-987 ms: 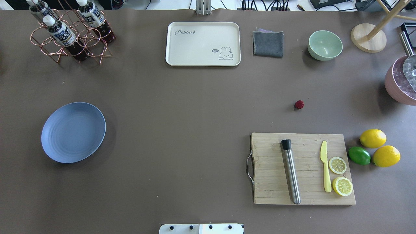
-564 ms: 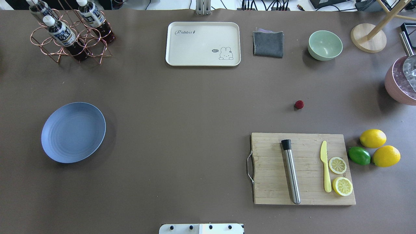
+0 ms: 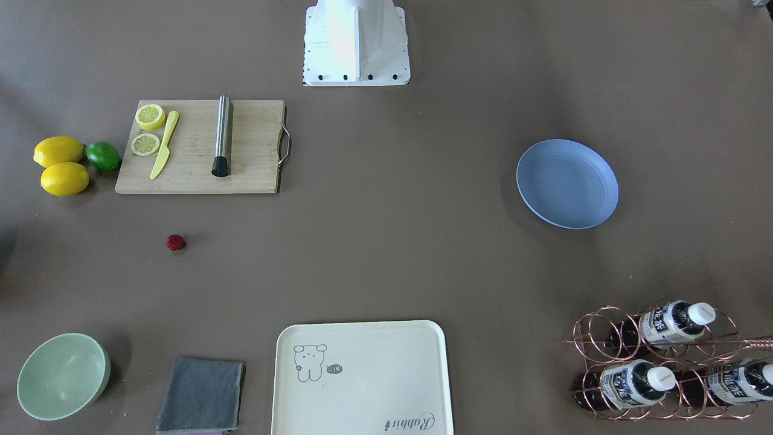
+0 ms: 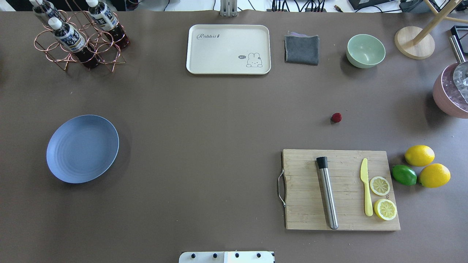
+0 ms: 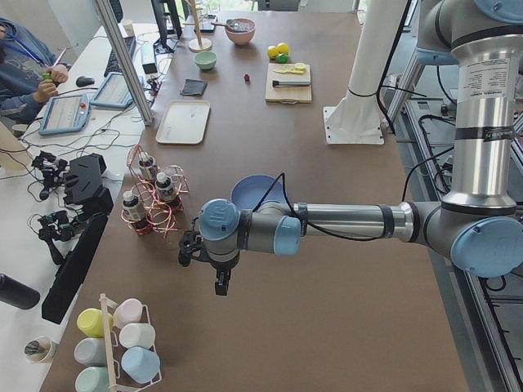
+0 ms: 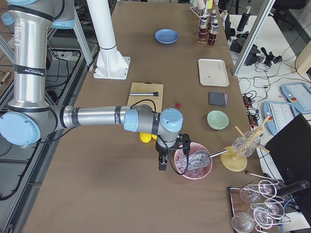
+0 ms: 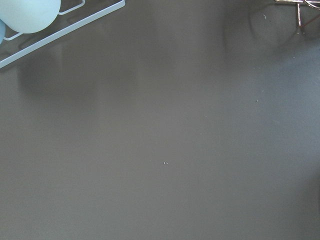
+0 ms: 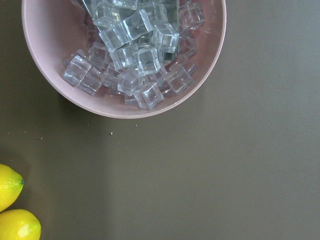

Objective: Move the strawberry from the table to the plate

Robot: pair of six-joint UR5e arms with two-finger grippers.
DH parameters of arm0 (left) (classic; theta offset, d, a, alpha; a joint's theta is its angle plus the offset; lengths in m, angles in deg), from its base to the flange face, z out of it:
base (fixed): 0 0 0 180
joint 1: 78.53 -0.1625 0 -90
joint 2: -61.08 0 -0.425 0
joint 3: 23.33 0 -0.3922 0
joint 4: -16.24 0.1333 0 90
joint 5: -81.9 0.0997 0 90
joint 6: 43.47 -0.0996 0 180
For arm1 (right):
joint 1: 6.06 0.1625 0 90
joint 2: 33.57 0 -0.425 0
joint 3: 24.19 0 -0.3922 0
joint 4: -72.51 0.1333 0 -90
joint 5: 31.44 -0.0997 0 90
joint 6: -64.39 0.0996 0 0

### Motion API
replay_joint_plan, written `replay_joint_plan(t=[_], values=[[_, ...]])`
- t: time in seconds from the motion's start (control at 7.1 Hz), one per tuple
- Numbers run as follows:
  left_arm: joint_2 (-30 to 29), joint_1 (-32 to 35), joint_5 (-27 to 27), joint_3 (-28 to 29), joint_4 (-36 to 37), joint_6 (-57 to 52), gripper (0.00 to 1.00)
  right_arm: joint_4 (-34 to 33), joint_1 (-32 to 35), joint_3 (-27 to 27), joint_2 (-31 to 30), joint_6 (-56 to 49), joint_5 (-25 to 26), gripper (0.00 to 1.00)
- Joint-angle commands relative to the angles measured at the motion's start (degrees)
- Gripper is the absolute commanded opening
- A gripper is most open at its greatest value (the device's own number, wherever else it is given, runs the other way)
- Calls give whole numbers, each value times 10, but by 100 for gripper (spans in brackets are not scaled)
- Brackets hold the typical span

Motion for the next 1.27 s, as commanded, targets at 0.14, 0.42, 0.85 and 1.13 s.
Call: replay_joint_plan(t=[0.14,0.42,0.85,1.13], values=[[-12,-4,3,31,-132,3,99,0,0,0,1,0,2,100],[-47,-9,-6,61,-144,-1,99,0,0,-1,1,0,1,100],[-47,-19,-50,57,-277,8,99,84,0,6,3,1,-2,100],[-95,-92,-46,58,-294,55,99,123,-10,-1,21,0,-2,100]])
